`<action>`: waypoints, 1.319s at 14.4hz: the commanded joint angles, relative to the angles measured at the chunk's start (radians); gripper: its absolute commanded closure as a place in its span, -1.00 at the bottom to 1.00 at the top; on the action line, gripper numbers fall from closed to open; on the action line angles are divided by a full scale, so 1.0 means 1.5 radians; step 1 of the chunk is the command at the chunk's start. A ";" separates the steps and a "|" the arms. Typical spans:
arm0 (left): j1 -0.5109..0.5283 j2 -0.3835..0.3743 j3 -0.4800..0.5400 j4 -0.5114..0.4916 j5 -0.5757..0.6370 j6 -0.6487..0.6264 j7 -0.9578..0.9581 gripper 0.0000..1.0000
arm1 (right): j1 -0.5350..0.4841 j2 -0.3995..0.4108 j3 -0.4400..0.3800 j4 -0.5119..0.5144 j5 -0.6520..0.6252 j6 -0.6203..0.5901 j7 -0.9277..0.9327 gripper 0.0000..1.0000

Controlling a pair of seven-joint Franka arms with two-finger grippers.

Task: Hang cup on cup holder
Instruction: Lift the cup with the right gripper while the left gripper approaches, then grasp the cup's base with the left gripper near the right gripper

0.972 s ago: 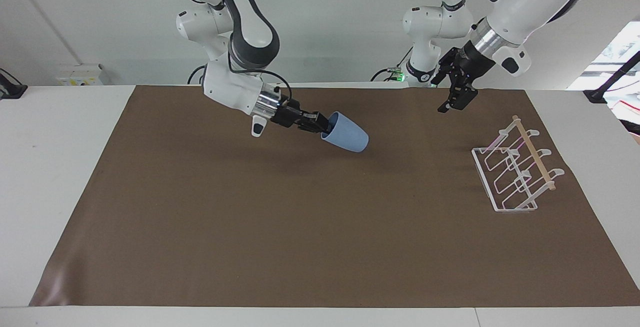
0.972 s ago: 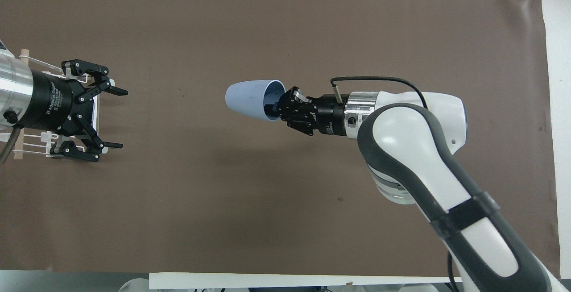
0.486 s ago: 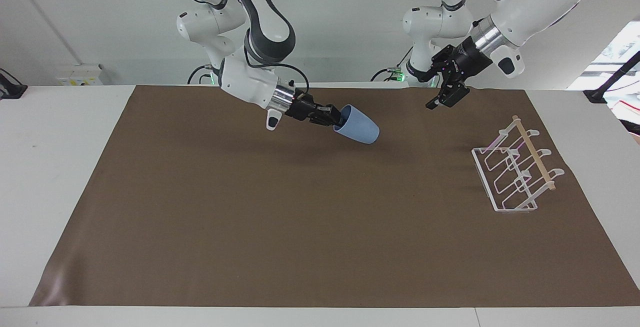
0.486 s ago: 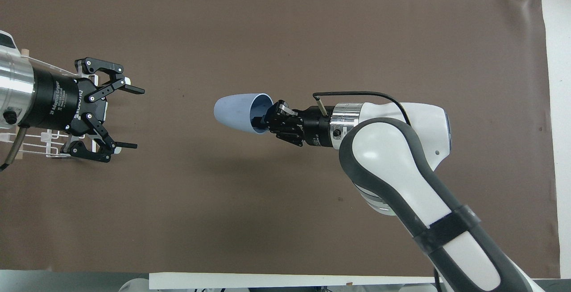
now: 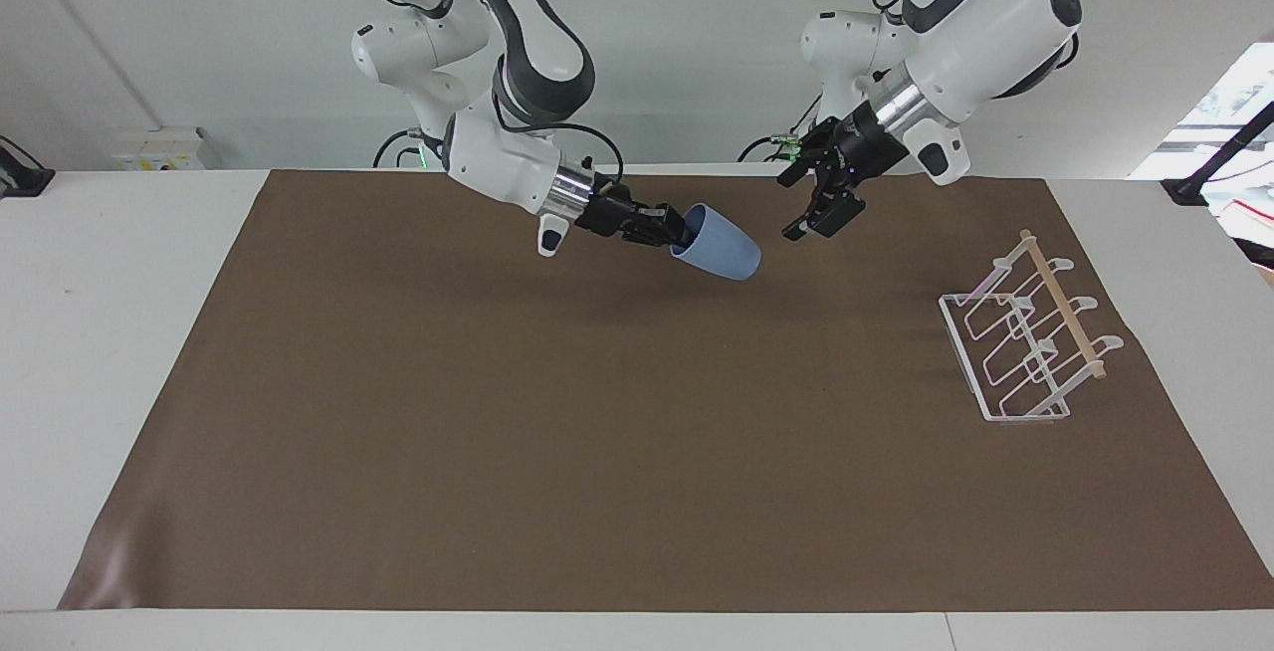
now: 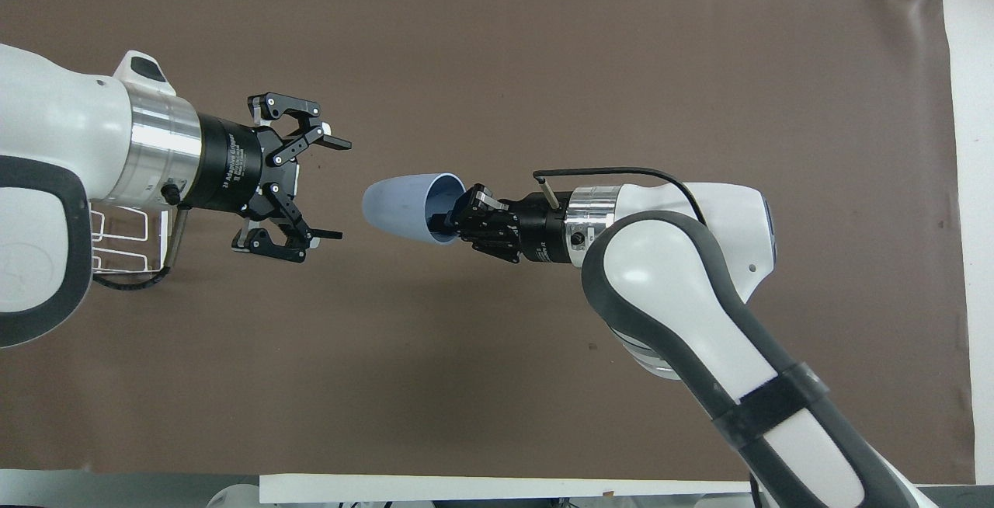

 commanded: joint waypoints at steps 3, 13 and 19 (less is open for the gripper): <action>-0.045 0.008 0.007 -0.038 -0.011 0.064 -0.016 -1.00 | -0.007 -0.020 0.000 -0.015 0.005 -0.021 0.000 1.00; -0.119 0.054 0.008 -0.043 -0.006 0.155 -0.084 -0.52 | -0.011 -0.020 -0.001 -0.015 0.005 -0.020 0.000 1.00; -0.129 0.054 0.008 -0.043 0.000 0.147 -0.052 1.00 | -0.013 -0.020 -0.001 -0.015 0.005 -0.014 0.004 0.99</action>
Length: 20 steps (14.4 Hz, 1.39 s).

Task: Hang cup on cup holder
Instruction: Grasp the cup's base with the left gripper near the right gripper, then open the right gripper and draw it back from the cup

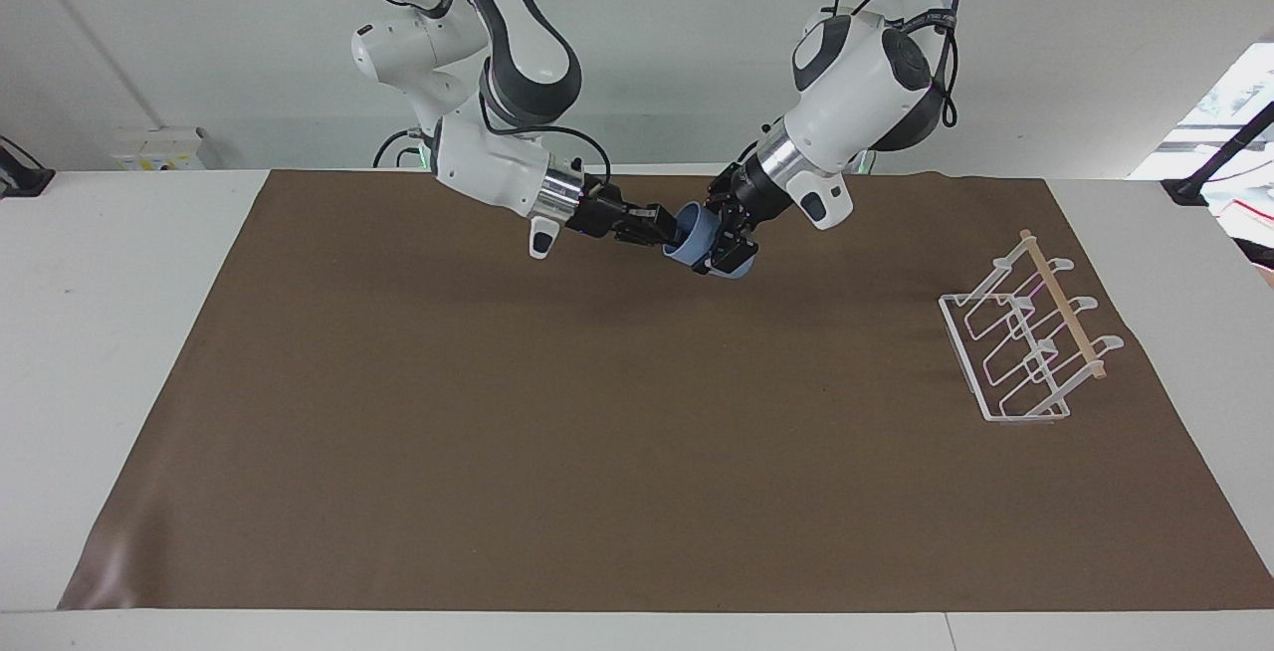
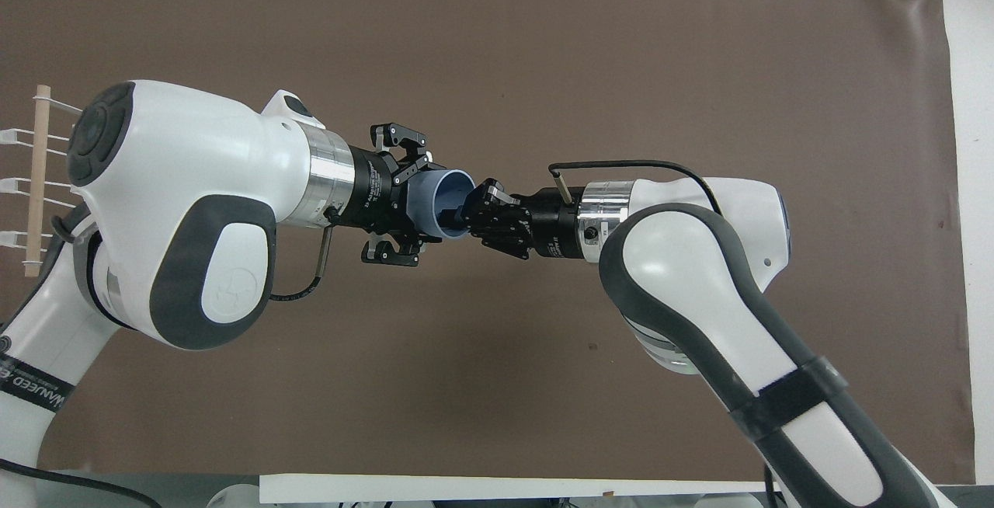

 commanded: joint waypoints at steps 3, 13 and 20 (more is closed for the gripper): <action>-0.017 -0.003 0.008 -0.009 -0.001 0.009 0.017 1.00 | -0.003 -0.016 0.007 -0.010 0.006 0.004 0.004 -0.95; -0.022 -0.003 0.008 -0.009 -0.001 0.009 0.017 1.00 | -0.073 -0.050 0.005 -0.016 -0.102 -0.039 0.006 -0.98; -0.015 0.012 0.009 0.026 0.231 -0.057 0.017 1.00 | -0.221 -0.052 0.002 0.034 -0.473 -0.195 0.000 -0.98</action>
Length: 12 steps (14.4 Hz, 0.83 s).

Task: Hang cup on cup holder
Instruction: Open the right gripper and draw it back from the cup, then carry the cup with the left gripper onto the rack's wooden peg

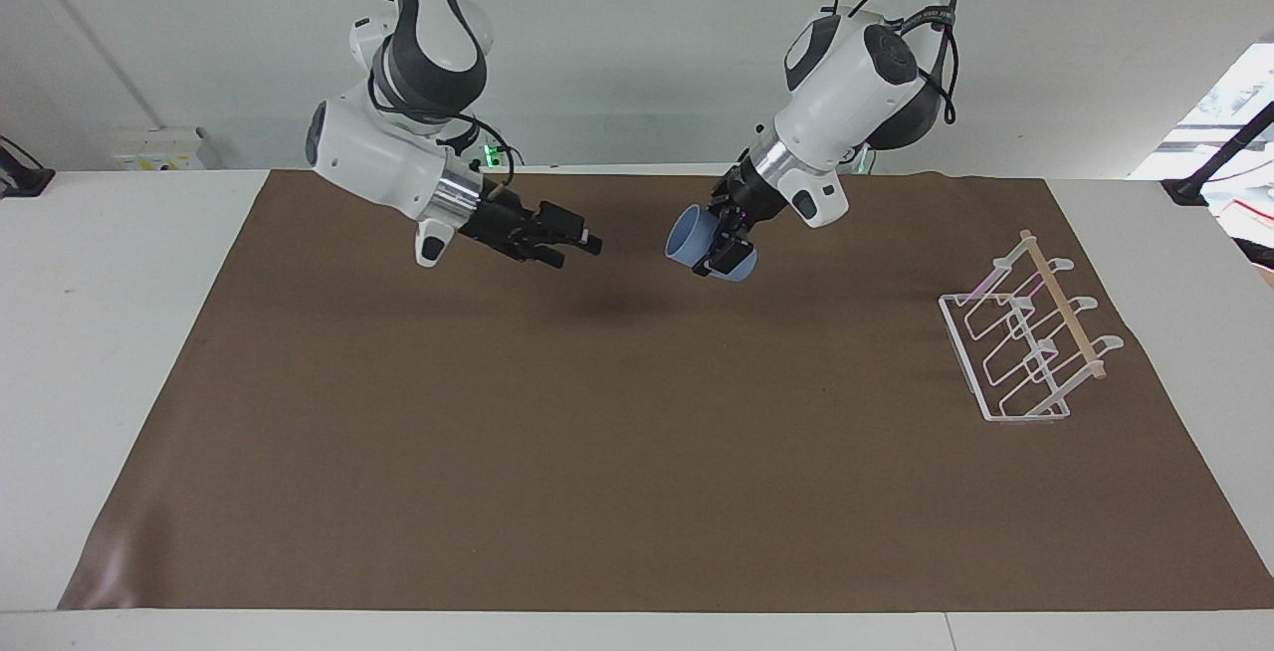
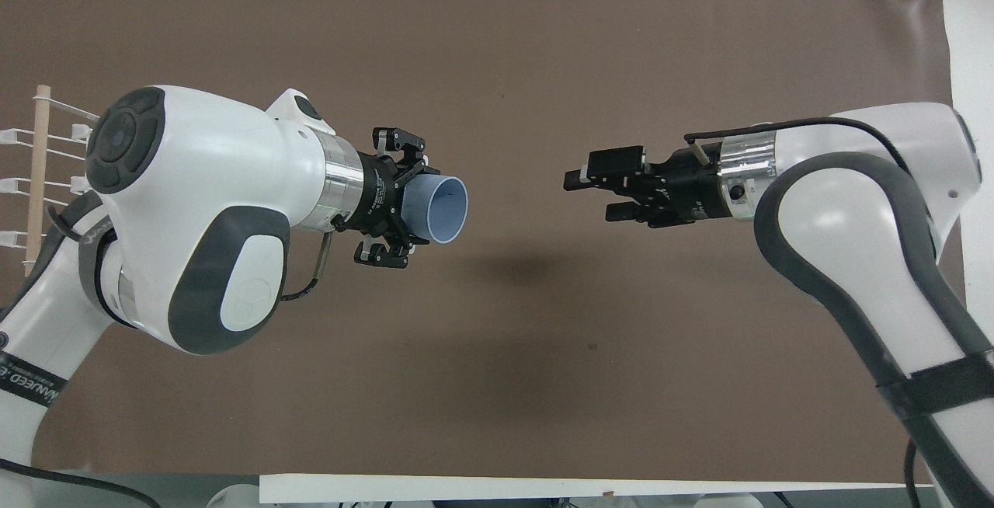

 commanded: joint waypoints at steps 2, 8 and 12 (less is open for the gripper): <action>-0.013 0.004 0.007 0.022 0.266 -0.084 0.005 1.00 | -0.031 -0.024 0.004 0.007 -0.228 -0.011 0.002 -0.98; -0.030 0.024 0.007 0.013 0.743 -0.261 -0.029 1.00 | -0.113 -0.024 0.005 0.113 -0.497 -0.096 -0.008 -0.98; -0.022 0.129 0.012 0.021 1.031 -0.384 -0.172 1.00 | -0.153 -0.007 0.005 0.252 -0.561 -0.263 -0.013 -0.98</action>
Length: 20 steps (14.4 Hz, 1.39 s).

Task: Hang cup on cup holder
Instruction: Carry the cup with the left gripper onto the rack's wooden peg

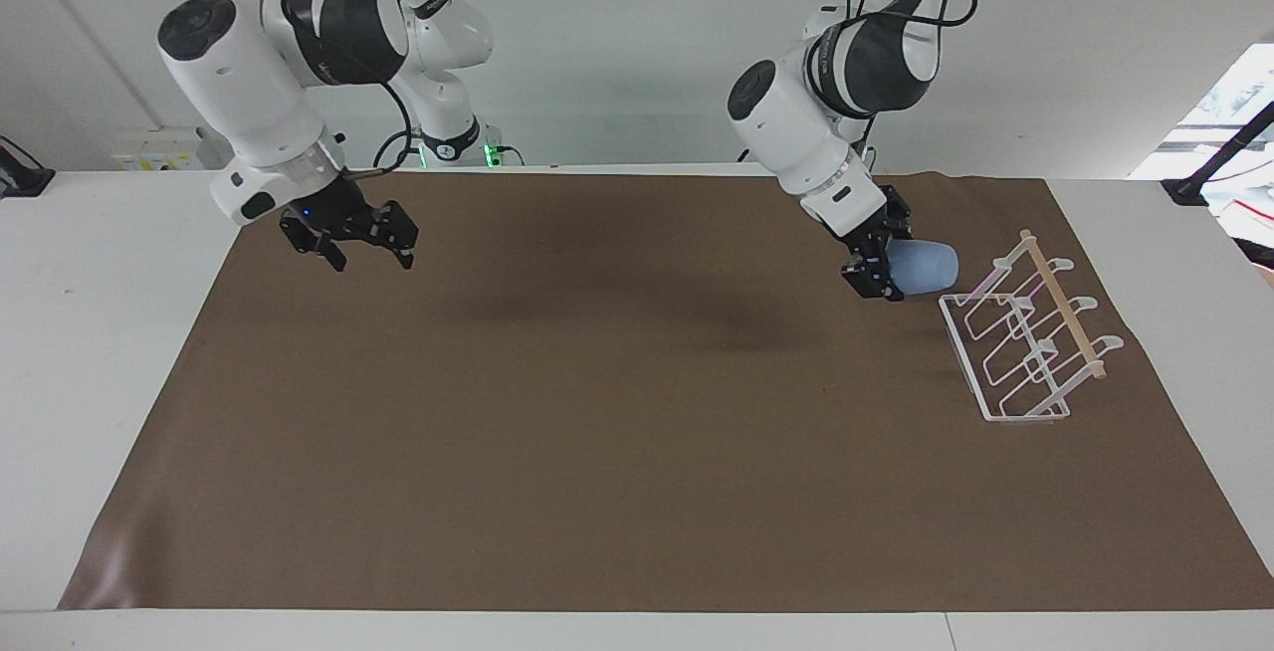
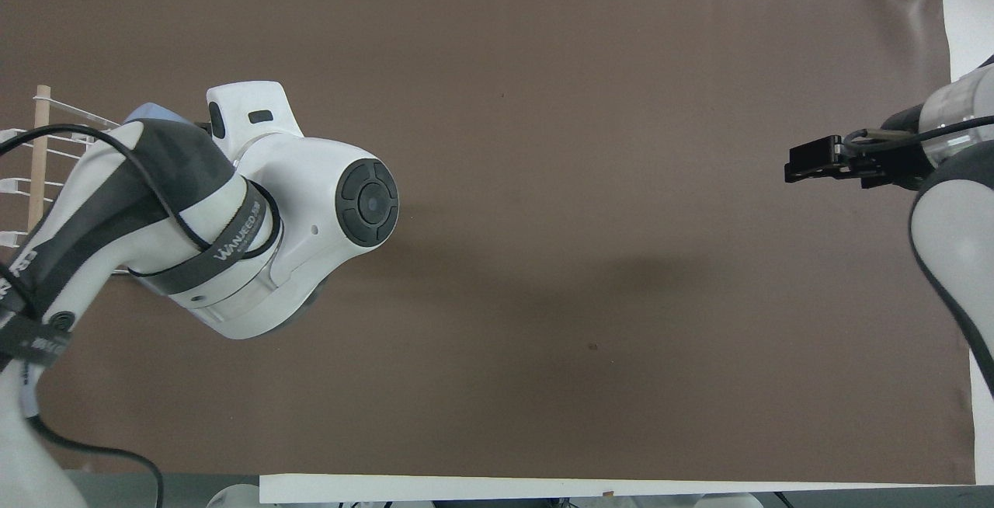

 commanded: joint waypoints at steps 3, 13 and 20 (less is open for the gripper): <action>0.023 0.185 0.014 0.102 0.201 -0.225 -0.138 1.00 | -0.017 0.032 0.008 0.150 -0.053 -0.149 -0.023 -0.98; 0.066 0.257 0.068 0.154 0.245 -0.187 -0.223 1.00 | -0.023 0.033 0.009 0.202 -0.089 -0.239 -0.052 -0.98; 0.104 0.300 0.067 0.150 0.255 -0.136 -0.290 1.00 | -0.032 0.012 0.009 0.168 -0.108 -0.243 -0.096 -0.98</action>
